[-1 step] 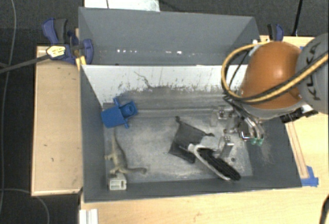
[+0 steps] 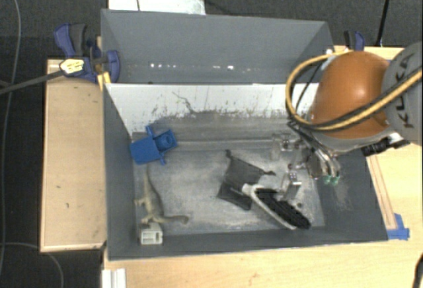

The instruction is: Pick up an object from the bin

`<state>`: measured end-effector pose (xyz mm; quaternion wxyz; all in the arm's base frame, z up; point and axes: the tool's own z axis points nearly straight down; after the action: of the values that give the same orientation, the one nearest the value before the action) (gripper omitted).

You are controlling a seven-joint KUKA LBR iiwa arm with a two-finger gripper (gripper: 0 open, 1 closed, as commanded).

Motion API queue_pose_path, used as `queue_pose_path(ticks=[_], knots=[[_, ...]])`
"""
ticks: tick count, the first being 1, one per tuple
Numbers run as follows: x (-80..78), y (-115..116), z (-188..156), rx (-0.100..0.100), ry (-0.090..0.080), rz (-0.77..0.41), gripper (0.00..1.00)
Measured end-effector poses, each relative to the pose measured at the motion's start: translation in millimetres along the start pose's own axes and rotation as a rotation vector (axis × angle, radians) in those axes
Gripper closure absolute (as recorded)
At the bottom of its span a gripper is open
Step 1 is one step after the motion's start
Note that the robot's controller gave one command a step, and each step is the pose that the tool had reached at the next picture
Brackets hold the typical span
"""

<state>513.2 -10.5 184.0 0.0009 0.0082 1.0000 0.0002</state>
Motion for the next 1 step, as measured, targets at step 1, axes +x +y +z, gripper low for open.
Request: queue_pose_path(ticks=[1], knots=[[20.9,41.3,72.9,-0.001,0.0,0.003,0.0]])
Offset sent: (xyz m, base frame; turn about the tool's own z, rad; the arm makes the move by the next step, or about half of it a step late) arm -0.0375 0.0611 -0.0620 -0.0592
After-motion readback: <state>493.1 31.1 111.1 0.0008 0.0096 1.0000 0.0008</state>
